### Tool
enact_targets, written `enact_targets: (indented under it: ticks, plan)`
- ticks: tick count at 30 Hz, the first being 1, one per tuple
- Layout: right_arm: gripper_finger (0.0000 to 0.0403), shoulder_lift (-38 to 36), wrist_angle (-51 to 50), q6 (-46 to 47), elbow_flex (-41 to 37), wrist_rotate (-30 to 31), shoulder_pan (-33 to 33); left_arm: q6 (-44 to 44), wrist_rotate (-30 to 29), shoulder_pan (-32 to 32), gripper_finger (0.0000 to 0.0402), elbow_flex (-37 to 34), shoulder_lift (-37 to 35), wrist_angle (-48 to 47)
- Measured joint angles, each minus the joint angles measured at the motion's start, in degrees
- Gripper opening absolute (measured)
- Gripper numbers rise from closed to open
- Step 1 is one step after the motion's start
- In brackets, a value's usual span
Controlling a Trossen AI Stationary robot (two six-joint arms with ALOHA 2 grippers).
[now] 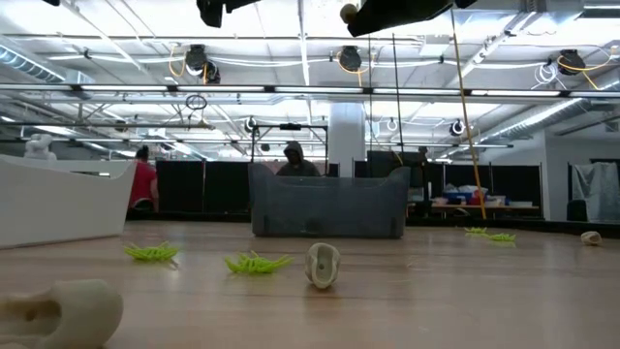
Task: Sort Halloween decoration
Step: Put the white skull toy into the white bin
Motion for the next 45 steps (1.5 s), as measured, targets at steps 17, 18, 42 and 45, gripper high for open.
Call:
enact_targets:
  ticks: [17, 18, 42, 45]
  plan:
    - [0.0, 0.0, 0.1, 0.2, 0.0, -0.1, 0.0, -9.0, -1.6, 1.9, 0.0301, 0.0, 0.0, -0.1]
    - [0.0, 0.0, 0.1, 0.3, 0.0, -0.1, 0.0, -9.0, -1.6, 2.0, 0.0301, 0.0, 0.0, -0.1]
    - [0.0, 0.0, -0.5, 1.3, 0.0, -0.2, 0.0, -9.1, -0.9, 3.9, 0.0273, 8.0, 12.9, 8.3]
    - [0.0, 0.0, -0.5, 1.3, 0.0, -0.2, 0.0, -9.1, -0.9, 4.0, 0.0237, 8.3, 12.8, 8.6]
